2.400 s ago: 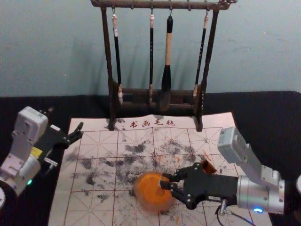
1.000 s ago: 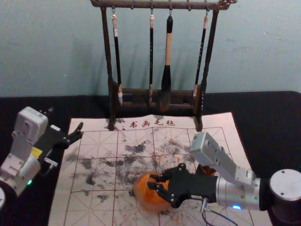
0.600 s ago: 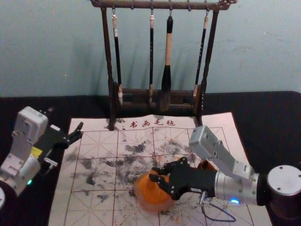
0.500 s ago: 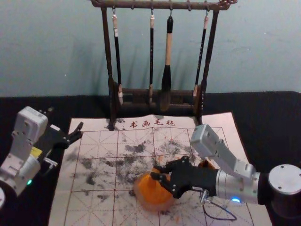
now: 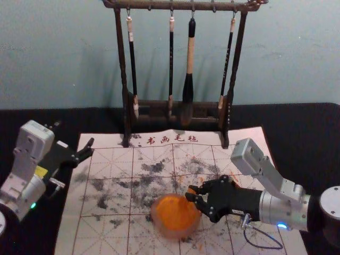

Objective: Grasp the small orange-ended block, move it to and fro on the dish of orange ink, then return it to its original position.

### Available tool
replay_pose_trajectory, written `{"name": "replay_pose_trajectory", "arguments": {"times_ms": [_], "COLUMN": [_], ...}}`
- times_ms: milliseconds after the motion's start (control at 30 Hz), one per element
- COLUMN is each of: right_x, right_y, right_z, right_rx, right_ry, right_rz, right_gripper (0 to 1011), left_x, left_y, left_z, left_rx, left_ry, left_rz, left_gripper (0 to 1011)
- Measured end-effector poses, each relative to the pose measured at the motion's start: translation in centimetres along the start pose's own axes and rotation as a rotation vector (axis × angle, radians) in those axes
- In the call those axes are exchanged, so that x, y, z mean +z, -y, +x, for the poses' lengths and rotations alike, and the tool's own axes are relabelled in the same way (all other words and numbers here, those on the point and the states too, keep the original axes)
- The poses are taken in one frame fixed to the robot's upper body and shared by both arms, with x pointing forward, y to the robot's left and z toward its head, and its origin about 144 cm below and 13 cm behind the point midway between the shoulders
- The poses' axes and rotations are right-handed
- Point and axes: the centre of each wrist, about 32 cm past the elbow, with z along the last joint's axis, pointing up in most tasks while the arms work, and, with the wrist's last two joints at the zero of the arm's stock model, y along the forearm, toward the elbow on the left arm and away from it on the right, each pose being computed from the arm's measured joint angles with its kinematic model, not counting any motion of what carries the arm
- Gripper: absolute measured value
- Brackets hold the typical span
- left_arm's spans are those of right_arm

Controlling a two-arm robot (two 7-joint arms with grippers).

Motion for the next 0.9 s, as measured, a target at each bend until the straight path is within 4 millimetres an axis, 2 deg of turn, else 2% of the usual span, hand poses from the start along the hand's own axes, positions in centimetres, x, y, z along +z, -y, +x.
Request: {"name": "replay_pose_trajectory", "arguments": {"times_ms": [333,900], "right_x": [0.8,1.2], "right_y": [1.5,1.3], "right_z": [-0.6,-1.7], "right_rx": [0.044,0.123], "right_ry": [0.024,0.042], "right_rz": [-0.015,-0.024], "right_gripper": [85,85], "left_x": [0.0,0.0], "left_y": [0.0,0.0], "left_z": [0.0,0.0], "left_rx": [0.0,0.0], "left_ry": [0.0,0.0], "left_rz": [0.0,0.0], "left_gripper": [1001,1002]}}
